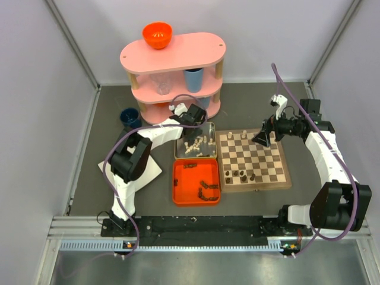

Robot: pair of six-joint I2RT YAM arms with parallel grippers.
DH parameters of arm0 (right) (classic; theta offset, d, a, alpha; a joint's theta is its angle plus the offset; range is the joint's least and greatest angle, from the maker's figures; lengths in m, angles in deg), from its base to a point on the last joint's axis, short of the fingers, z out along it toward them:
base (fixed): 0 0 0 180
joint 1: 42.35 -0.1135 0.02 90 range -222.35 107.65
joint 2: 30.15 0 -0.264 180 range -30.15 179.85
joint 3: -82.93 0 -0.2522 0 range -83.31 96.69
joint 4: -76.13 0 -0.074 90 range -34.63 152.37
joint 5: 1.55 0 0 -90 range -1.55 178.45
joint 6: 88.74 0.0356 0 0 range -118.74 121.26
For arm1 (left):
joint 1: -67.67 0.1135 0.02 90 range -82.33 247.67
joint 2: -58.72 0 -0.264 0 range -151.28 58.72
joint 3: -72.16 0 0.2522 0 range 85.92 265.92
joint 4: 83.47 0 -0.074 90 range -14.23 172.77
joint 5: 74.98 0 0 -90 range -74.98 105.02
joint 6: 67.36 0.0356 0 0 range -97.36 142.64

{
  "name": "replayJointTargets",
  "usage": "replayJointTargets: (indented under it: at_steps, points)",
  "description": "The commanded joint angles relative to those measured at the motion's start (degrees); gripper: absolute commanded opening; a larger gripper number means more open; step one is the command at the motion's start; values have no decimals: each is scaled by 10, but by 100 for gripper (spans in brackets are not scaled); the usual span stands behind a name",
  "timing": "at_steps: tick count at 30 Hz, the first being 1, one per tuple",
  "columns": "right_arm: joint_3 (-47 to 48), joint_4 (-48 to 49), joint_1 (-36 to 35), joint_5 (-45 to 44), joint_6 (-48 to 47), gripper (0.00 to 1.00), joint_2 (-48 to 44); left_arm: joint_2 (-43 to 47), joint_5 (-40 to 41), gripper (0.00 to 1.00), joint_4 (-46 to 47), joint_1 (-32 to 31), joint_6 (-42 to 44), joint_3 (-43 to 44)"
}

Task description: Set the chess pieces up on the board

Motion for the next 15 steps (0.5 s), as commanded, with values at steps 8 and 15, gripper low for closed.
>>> replayJointTargets:
  at_steps: [8,15]
  points:
    - [2,14,3,4,-11,99,-17,-23,15,36,38,-2,-10,21]
    - [2,14,3,5,-11,99,-20,-27,10,33,42,-2,-11,15]
